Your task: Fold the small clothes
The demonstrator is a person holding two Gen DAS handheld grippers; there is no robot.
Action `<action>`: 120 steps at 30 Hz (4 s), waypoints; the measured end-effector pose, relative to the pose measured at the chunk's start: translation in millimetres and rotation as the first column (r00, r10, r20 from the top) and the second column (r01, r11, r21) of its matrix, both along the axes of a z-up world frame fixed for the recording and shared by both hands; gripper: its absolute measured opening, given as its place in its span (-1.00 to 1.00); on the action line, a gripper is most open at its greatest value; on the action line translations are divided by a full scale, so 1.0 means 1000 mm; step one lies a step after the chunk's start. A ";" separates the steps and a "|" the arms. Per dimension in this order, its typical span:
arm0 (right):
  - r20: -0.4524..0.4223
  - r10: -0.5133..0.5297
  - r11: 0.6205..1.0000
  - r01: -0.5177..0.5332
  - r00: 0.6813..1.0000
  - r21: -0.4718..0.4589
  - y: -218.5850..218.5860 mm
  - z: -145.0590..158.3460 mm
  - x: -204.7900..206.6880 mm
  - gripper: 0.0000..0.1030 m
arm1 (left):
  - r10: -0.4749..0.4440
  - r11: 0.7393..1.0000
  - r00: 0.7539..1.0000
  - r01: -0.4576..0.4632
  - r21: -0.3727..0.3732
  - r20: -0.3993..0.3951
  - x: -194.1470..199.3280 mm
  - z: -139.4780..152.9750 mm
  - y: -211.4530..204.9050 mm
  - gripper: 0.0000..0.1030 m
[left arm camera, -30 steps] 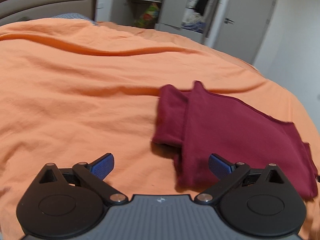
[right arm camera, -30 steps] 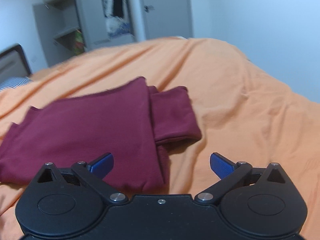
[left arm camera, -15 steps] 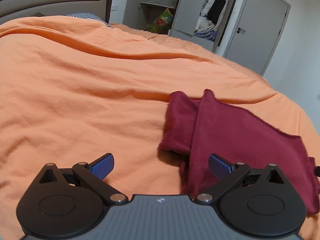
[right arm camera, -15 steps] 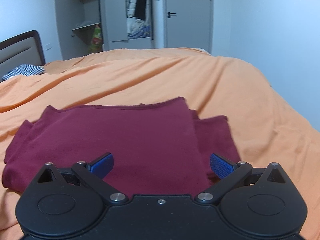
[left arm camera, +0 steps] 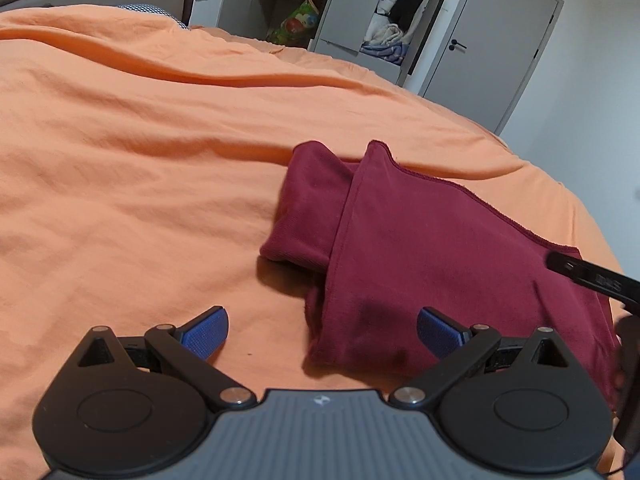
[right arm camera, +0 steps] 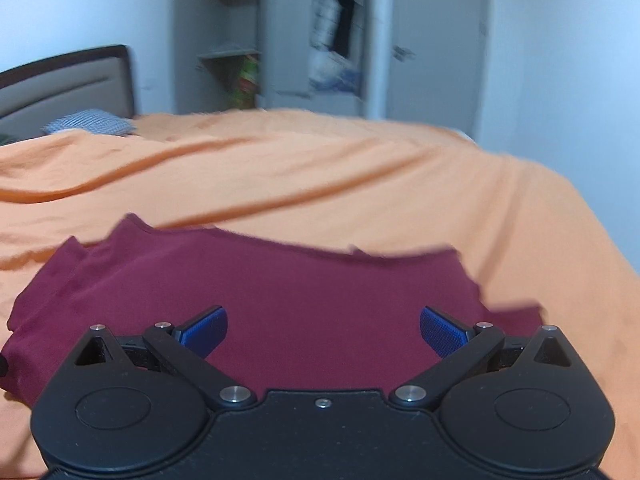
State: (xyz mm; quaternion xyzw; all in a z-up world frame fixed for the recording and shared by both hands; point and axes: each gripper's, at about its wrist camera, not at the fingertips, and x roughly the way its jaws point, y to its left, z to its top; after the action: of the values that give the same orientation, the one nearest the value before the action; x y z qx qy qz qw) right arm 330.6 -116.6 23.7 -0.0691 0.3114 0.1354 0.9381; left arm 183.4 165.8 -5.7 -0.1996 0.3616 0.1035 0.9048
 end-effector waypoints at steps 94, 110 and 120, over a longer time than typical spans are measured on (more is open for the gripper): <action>0.081 0.069 0.990 -0.058 0.994 -0.130 0.005 -0.078 -0.075 0.99 | 0.184 0.966 0.983 -0.177 -0.189 0.019 0.021 -0.029 -0.019 0.66; 0.081 0.068 0.990 -0.057 0.994 -0.126 0.005 -0.079 -0.075 0.99 | 0.200 0.938 0.978 -0.173 -0.301 0.060 0.028 -0.045 0.001 -0.48; 0.081 0.067 0.991 -0.057 0.995 -0.117 0.010 -0.080 -0.076 0.99 | 0.256 0.901 0.965 -0.215 -0.378 0.063 0.045 -0.055 0.019 -0.20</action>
State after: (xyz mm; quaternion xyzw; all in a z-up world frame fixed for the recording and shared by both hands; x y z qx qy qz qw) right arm 254.7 -106.9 -56.8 -0.1382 0.2765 0.1433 0.9402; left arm 228.8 184.8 -60.5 -0.4132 0.2971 0.1312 0.8507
